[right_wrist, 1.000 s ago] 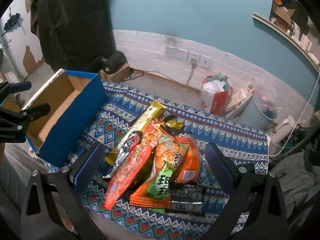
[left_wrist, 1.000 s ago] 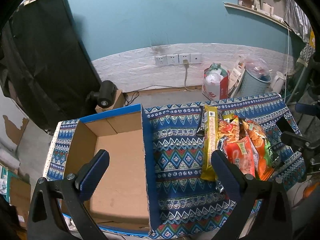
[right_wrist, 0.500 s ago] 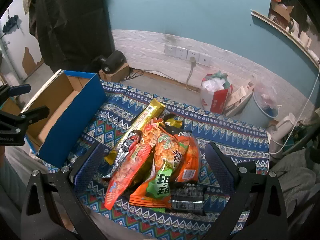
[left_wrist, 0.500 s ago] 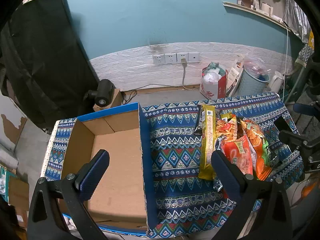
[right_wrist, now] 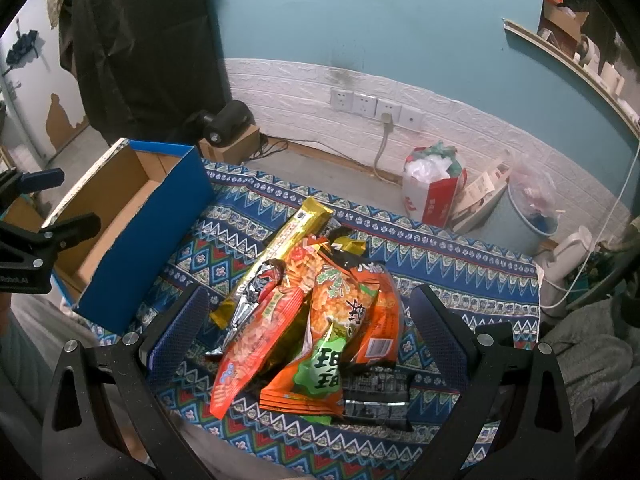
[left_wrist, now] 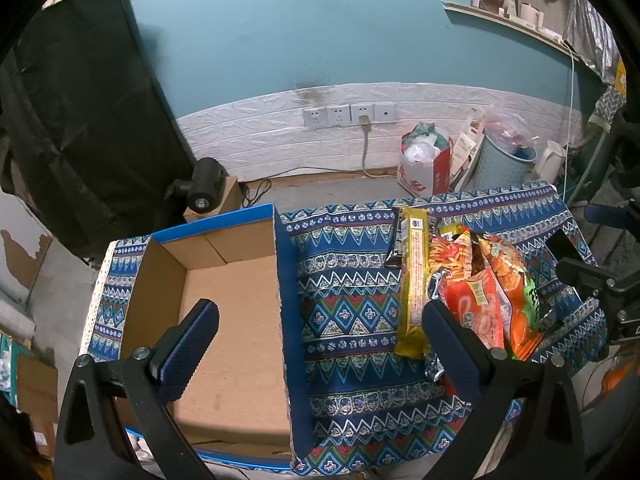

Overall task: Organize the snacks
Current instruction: 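Move both tools toward the pile of snack bags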

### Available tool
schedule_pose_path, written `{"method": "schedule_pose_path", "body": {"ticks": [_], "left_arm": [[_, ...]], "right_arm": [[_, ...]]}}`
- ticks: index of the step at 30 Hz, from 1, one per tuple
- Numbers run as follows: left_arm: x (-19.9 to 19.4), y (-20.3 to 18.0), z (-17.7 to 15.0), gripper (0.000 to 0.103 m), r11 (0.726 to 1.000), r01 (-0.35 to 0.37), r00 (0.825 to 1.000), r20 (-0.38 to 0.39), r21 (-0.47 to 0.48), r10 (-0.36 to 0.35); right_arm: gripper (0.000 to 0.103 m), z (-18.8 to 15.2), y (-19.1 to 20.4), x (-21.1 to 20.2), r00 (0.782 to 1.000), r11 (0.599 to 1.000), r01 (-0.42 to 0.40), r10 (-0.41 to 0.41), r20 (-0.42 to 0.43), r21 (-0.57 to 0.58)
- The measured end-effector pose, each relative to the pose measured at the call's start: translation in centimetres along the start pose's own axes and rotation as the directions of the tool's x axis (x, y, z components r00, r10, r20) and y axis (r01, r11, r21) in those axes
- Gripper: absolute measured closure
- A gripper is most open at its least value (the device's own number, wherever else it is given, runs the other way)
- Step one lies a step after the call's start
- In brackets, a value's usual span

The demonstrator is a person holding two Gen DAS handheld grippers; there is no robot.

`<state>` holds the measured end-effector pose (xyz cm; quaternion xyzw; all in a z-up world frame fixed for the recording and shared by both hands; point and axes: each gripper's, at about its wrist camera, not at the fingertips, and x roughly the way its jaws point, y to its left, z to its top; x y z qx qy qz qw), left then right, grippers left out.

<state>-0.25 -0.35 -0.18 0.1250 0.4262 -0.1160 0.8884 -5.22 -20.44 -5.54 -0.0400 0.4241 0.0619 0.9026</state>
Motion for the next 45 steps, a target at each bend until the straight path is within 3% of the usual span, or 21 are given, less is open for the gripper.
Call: {"method": "schedule_pose_path", "body": {"ticks": [45], "left_arm": [[1.0,-1.0,-0.6,0.000,0.999,0.019,0.999,-0.038,0.027,-0.018]], "right_arm": [[0.004,-0.4,-0.6,0.4,0.999,1.000,0.012,-0.012,-0.037,-0.003]]}}
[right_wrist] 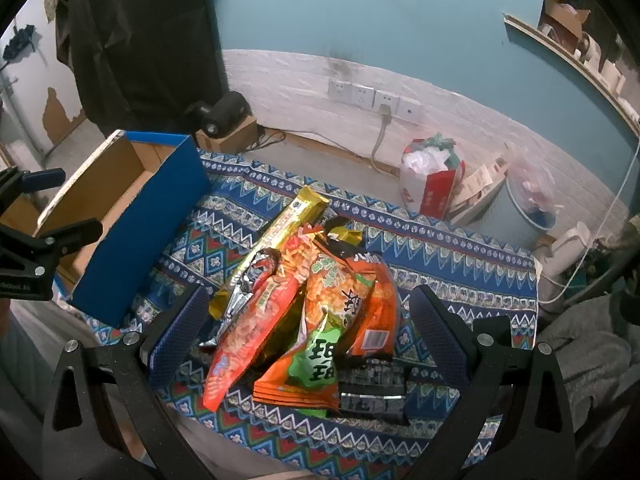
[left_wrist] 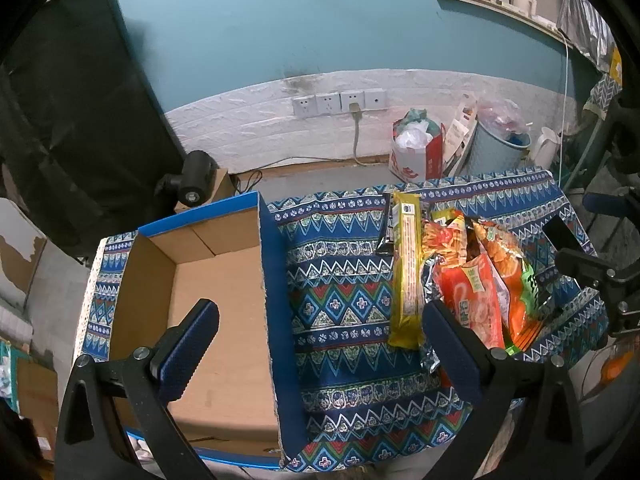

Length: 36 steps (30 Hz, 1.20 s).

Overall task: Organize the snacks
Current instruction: 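Move both tools toward the pile of snack bags, then grasp the silver foil bag with the left tool while the right tool grasps the orange-green snack bag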

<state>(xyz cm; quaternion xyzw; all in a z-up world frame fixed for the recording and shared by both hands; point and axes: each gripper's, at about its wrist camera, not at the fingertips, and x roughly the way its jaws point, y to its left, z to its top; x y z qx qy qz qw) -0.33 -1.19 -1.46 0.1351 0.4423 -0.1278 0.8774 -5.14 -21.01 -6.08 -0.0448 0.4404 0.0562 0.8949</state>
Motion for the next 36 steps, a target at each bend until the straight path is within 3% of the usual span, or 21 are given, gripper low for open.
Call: {"method": "schedule_pose_path", "body": {"ticks": [13,22,26,36], "left_arm": [[2.0,-0.5,-0.2,0.000,1.000,0.007,0.999,-0.043,0.003,-0.007],[4.8,-1.7,-0.6,0.000,0.999,0.031,0.995,-0.091,0.015,-0.030],[6.3,-2.3,-0.6,0.000,0.998,0.065,0.990,-0.124,-0.001,-0.064],[9.1,-4.2,-0.8,0.013,0.994,0.105,0.979,-0.176,-0.013,-0.105]], "right_arm": [[0.004,-0.5,-0.7,1.1,0.999,1.000,0.021,-0.021,-0.035,0.006],[0.004,-2.0,-2.3,4.0,0.992,0.998,0.010,-0.002,-0.126,0.067],[0.011,-2.9,-2.9,5.7,0.985,0.995,0.006,0.011,-0.174,0.097],[0.019,-4.0,-3.6,9.0,0.971,0.990,-0.009,0.043,-0.235,0.143]]}}
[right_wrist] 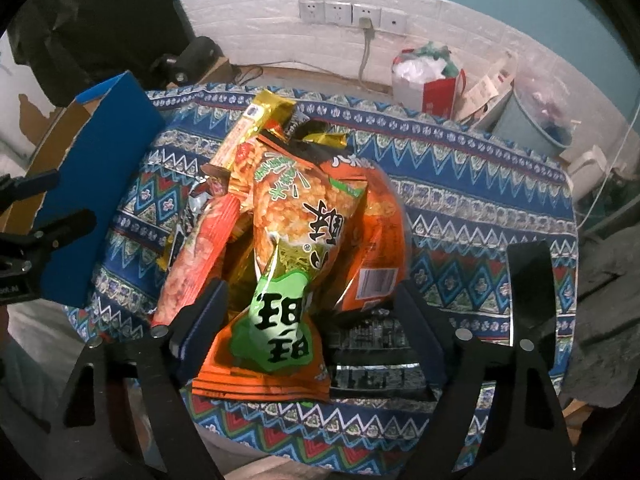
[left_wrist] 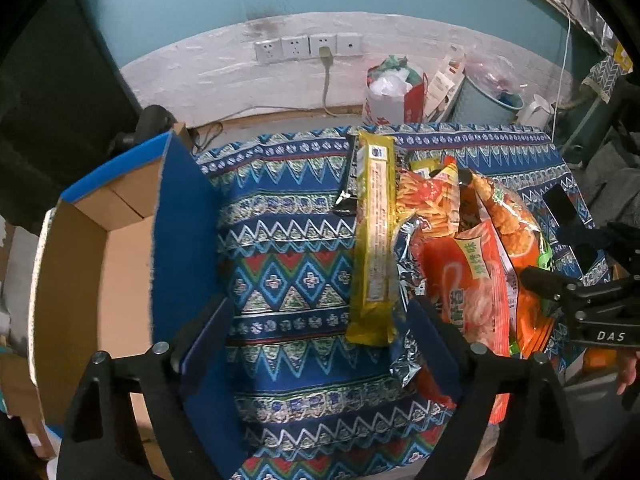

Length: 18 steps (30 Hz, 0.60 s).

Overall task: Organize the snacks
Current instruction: 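Grasp the silver foil bag with the left tool while the right tool grasps the orange-green snack bag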

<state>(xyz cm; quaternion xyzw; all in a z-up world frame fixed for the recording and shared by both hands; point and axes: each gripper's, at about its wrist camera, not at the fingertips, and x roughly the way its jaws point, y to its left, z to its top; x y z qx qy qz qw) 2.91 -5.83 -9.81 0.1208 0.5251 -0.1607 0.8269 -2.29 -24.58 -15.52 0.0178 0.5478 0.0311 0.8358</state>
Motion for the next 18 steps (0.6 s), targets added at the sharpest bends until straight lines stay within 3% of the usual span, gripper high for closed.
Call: {"method": "schedule_pose_path", "body": {"ticks": [6,9,14,18], "left_arm": [[1.5,-0.6,0.3,0.013,1.000,0.018,0.999,-0.033,0.002,-0.018],[2.1,-1.1,0.4,0.013,0.999,0.037,0.998,-0.048,0.002,-0.037],[3.3,-2.5,0.4,0.013,0.998,0.047,0.997,-0.069,0.040,-0.044],[4.5,-3.4,0.3,0.013,0.997,0.064,0.993,-0.103,0.052,-0.059]], "right_arm": [[0.025,0.5,-0.1,1.8,1.000,1.000,-0.009,0.009,-0.020,0.009],[0.035,0.6,0.2,2.8,0.999,1.000,-0.008,0.008,-0.034,-0.002],[0.065,0.6,0.4,3.2,0.999,0.999,0.021,-0.021,-0.025,-0.033],[0.073,0.5,-0.5,2.8,0.999,1.000,0.016,-0.016,-0.028,-0.014]]}}
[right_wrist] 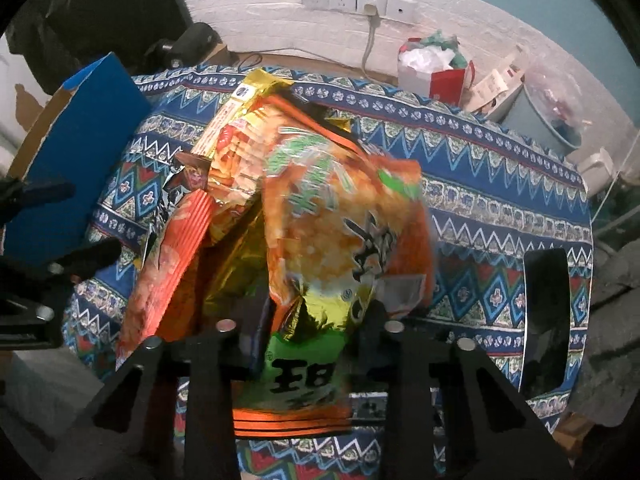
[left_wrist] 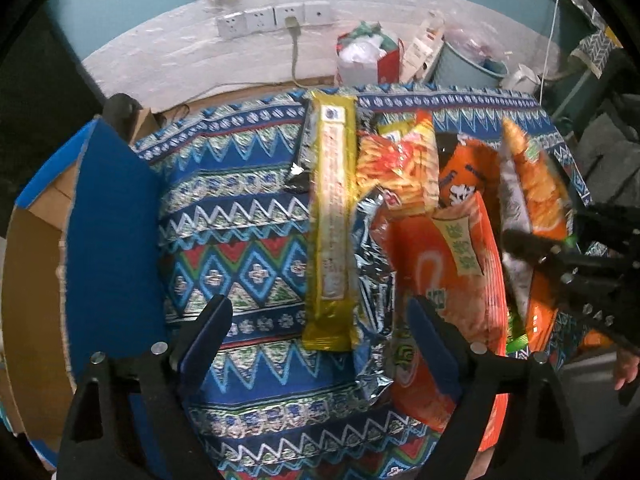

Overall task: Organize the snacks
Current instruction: 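Grasp the silver foil bag with the left tool while the right tool grasps the orange-green snack bag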

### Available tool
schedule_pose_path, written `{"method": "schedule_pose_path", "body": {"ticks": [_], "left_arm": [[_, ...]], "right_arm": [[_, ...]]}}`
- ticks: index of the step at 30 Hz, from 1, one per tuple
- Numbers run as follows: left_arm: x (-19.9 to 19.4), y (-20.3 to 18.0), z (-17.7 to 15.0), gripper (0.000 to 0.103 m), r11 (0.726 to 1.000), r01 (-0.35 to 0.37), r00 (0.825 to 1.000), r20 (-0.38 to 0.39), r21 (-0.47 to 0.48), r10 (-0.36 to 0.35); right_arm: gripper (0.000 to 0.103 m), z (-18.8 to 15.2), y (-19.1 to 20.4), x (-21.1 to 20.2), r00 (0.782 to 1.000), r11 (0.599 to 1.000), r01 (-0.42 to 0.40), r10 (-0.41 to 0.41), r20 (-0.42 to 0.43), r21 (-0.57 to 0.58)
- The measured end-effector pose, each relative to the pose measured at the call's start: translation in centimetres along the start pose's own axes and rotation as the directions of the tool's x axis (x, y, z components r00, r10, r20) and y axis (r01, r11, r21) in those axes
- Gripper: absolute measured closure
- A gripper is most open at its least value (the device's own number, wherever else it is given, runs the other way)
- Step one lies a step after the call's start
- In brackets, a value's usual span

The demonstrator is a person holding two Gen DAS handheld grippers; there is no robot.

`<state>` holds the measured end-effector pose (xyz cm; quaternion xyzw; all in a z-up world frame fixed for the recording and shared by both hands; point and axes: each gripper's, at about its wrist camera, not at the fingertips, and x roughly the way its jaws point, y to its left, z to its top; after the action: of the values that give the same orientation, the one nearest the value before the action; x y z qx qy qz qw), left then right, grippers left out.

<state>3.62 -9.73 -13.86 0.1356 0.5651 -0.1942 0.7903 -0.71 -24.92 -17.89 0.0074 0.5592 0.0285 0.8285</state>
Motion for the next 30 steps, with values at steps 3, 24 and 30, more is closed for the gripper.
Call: {"method": "schedule_pose_path", "body": {"ticks": [3,24,30], "left_arm": [[0.9,-0.4,0.3,0.013,1.000,0.020,1.000,-0.017,-0.008,-0.020],[3.4,-1.9,0.8,0.077,0.999,0.030,0.998,-0.054,0.014,-0.029],[1.5,-2.0,0.8,0.077,0.998,-0.015,1.000,0.003,0.057,0.015]], "right_arm": [[0.073,-0.2,-0.9,-0.3,1.000,1.000,-0.001,0.001,0.004,0.019],[0.072,-0.8,-3.0,-2.4,0.999,0.998,-0.019,0.016,0.050,0.054],[0.072,-0.7,-2.6,-3.2,0.998,0.999,-0.013,0.009,0.068,0.048]]}}
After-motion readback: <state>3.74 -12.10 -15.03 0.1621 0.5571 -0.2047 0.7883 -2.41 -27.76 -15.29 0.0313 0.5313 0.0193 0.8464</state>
